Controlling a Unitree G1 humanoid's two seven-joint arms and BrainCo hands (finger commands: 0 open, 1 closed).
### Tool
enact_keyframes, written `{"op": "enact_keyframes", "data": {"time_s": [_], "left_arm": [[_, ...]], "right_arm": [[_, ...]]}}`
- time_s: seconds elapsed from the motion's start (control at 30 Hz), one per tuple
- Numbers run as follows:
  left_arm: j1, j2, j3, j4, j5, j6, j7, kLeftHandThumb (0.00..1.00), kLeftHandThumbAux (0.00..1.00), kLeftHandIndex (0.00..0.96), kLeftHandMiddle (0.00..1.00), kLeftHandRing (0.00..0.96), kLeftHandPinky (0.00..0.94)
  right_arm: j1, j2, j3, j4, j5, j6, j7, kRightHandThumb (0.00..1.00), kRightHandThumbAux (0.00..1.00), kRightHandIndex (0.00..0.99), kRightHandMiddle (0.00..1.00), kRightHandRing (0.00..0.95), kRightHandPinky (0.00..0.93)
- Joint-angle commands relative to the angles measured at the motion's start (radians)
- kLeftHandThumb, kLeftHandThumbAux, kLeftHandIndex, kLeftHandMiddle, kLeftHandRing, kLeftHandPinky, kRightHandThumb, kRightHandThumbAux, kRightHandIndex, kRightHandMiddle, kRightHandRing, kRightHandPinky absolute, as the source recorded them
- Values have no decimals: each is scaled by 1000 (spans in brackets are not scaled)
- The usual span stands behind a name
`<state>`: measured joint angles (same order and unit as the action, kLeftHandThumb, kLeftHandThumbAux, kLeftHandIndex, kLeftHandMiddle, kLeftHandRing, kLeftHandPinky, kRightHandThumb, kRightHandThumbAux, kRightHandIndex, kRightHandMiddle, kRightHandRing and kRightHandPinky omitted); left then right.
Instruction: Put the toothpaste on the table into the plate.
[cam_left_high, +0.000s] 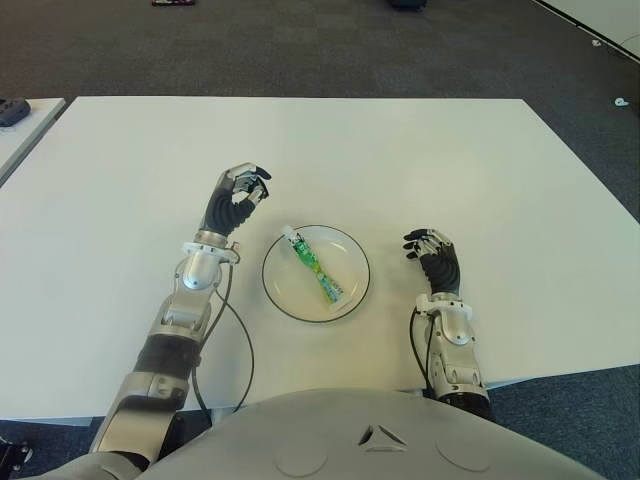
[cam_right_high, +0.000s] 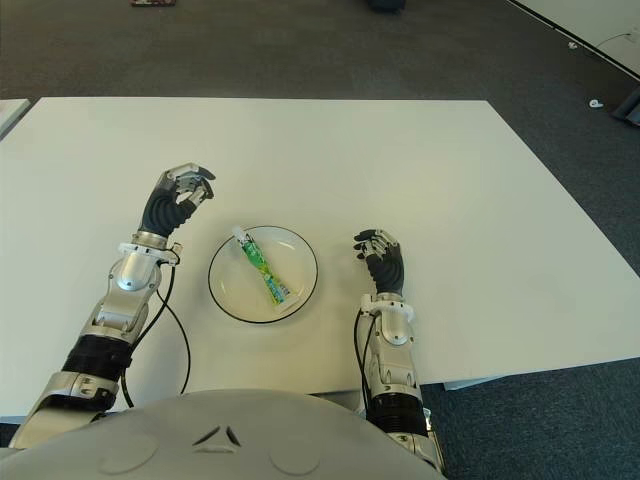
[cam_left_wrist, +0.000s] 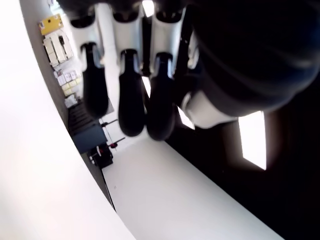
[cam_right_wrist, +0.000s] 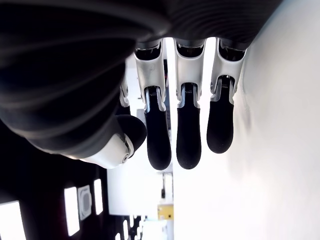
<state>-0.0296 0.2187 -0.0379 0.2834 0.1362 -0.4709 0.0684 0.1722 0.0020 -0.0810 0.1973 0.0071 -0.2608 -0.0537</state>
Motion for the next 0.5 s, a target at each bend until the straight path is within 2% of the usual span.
{"op": "enact_keyframes", "data": {"time_s": [0.03,0.5], "left_arm": [[42,-26,30,46,1,-33,40,691,721,432,588,564,527],[112,-87,43,32,40,15,117,695,719,434,593,585,544]], "right_arm": [[2,9,4,-25,21,-2,17,709,728,430,501,520,552],[3,18,-4,-43,91,-36,88,709,727,432,526,543,563]]}}
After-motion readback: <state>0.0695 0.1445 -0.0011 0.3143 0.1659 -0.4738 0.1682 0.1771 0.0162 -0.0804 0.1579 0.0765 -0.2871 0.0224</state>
